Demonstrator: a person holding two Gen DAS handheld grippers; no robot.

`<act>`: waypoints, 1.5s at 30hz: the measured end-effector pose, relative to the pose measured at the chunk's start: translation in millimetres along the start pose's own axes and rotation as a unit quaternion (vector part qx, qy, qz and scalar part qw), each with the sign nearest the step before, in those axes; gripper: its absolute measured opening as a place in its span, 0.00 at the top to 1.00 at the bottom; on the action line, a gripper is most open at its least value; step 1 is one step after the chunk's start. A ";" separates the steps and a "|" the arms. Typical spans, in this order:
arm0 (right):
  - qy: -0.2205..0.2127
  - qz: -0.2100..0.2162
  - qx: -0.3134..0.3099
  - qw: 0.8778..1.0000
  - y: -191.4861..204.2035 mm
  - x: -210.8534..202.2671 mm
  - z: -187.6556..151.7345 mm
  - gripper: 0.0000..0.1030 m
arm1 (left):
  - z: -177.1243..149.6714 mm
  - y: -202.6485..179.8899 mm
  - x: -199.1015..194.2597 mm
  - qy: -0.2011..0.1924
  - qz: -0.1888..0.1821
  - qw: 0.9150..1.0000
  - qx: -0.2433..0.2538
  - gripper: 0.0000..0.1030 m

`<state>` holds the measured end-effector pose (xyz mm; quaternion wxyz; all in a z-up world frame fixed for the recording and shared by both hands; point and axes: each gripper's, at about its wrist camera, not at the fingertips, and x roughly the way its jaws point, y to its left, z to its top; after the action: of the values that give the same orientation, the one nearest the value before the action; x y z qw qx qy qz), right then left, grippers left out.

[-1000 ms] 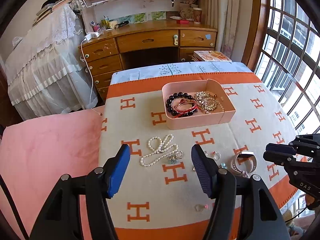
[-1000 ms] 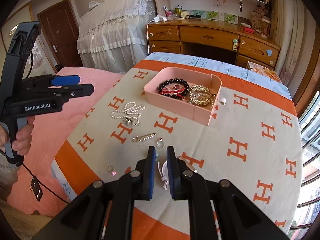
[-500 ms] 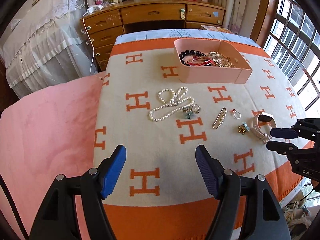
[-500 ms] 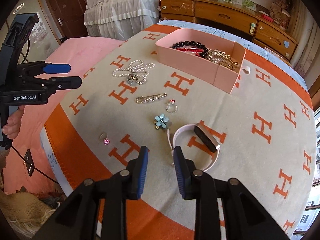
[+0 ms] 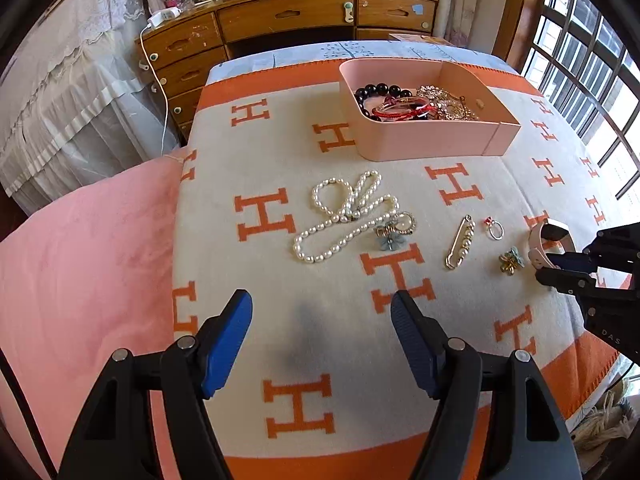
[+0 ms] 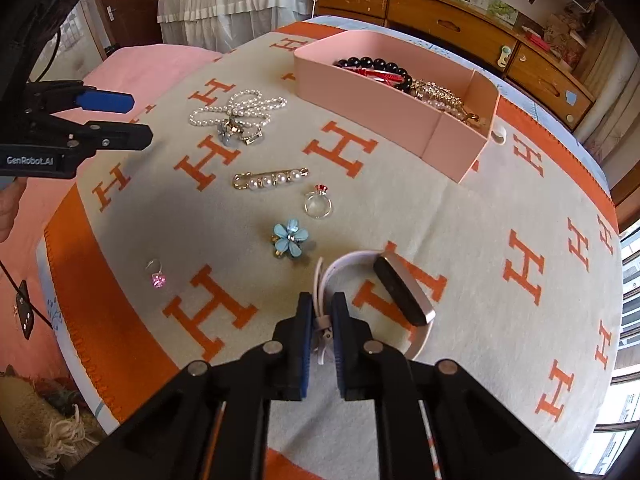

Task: Organize jewelry
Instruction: 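Move the left tool to the pearl necklace while the right tool reaches the white watch, then grasp the pearl necklace with the left tool while the right tool grasps the white watch band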

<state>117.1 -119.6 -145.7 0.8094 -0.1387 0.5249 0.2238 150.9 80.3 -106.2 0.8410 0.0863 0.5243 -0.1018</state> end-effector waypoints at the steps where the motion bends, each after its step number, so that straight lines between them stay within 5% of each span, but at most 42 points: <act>1: -0.001 0.002 0.003 1.000 -1.1 -0.7 0.1 0.91 | 5.0 1.4 2.8 0.000 -0.001 1.000 0.003 0.32; 14: -0.024 0.019 0.058 0.998 -17.8 -12.0 3.3 0.91 | 80.0 16.3 70.7 0.081 -0.064 0.992 -0.072 0.40; 27: -0.023 0.040 0.085 0.995 -27.9 -4.5 4.3 0.91 | 92.4 4.4 98.1 0.118 -0.031 0.990 -0.077 0.41; 32: -0.025 0.045 0.096 0.994 -32.3 -4.2 2.1 0.91 | 99.1 2.1 99.8 0.126 -0.008 0.989 -0.080 0.77; 45: -0.043 0.045 0.107 0.992 -39.5 -16.4 -0.5 0.91 | 87.7 -6.0 72.0 0.116 -0.009 0.990 -0.081 0.98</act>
<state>131.0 -157.4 -131.4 0.8308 -0.0175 0.5159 0.2081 256.0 46.6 -133.0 0.7777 0.0240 0.6257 -0.0561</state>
